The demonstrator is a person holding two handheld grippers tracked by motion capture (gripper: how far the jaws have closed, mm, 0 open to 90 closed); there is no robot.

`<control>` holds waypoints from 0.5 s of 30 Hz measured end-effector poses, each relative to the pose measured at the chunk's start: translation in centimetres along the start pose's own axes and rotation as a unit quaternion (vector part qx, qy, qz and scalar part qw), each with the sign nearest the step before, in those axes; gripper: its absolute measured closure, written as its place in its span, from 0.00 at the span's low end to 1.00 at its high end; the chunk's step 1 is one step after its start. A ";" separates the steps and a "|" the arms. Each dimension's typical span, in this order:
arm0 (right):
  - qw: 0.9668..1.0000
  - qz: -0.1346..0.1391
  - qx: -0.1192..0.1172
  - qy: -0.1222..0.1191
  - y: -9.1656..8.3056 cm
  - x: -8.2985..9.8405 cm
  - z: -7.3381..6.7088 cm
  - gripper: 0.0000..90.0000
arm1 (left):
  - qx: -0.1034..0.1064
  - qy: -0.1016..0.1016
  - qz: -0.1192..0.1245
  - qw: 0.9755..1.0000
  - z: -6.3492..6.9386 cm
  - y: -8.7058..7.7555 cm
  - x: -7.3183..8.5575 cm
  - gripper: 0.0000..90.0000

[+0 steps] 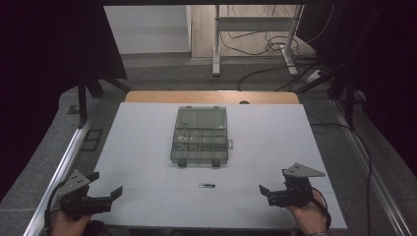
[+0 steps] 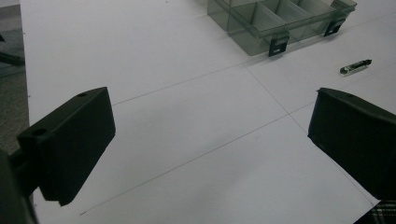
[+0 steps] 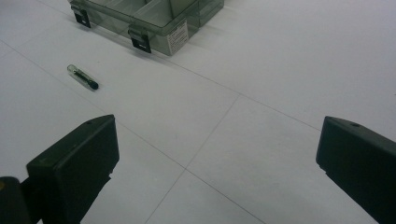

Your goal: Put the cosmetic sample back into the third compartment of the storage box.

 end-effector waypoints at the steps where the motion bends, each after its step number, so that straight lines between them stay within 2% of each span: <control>1: 1.000 -0.001 -0.001 -0.001 0.1 0.0 0.0 0.00 | 0.000 0.000 0.000 1.000 0.0 0.0 0.0 0.01; 15: 1.000 -0.006 -0.019 -0.006 1.3 -0.8 -0.8 0.00 | 0.003 -0.001 0.000 1.000 0.0 0.0 0.0 0.01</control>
Point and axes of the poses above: each handheld gripper's, and its own axes: y roughly forward along the jaws, x roughly out of its underside, z roughly to its right, the point moved 10 cm from there along y, roughly forward along the jaws, and after that the axes turned 1 degree about x, right-handed, at the moved point
